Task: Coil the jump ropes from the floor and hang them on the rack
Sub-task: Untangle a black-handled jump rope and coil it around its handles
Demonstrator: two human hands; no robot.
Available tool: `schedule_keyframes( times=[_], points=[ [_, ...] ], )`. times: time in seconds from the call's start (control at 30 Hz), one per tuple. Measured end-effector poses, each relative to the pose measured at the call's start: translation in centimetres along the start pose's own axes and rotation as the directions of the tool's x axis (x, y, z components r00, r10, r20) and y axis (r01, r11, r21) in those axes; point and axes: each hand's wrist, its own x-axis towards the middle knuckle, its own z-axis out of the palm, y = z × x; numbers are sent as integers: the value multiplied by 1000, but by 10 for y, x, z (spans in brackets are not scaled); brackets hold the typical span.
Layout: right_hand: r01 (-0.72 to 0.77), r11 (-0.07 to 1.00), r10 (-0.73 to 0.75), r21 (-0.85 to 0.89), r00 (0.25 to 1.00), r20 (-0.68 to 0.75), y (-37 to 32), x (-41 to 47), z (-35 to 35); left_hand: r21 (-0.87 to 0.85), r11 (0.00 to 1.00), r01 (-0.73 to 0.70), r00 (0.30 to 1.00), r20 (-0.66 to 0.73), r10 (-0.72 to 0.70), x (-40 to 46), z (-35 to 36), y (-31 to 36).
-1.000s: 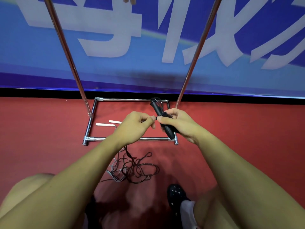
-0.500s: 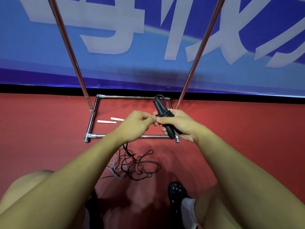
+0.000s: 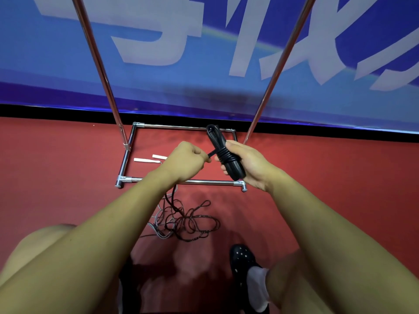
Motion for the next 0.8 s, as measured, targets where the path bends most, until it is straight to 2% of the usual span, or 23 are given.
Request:
schedule_keyframes(
  times=[0.2, 0.33, 0.5, 0.6, 0.8],
  points=[
    [-13, 992, 3, -125, 996, -85, 0, 1, 4, 37, 999, -24, 999, -29, 25, 0, -2, -2],
    [-4, 974, 4, -227, 1000, -3, 5, 2, 5, 64, 997, -49, 998, -23, 51, -1, -4, -6],
    [107, 951, -83, -289, 992, 93, 7, 0, 5, 51, 996, -72, 996, -45, 75, -2, -5, -8],
    [156, 940, -132, -304, 986, 97, 6, -2, 4, 23, 997, -73, 995, -73, 74, 0, -6, -10],
    [169, 899, -155, -403, 986, 69, 3, -5, 8, 82, 996, -25, 993, -113, 35, 8, 1, -14]
  ],
)
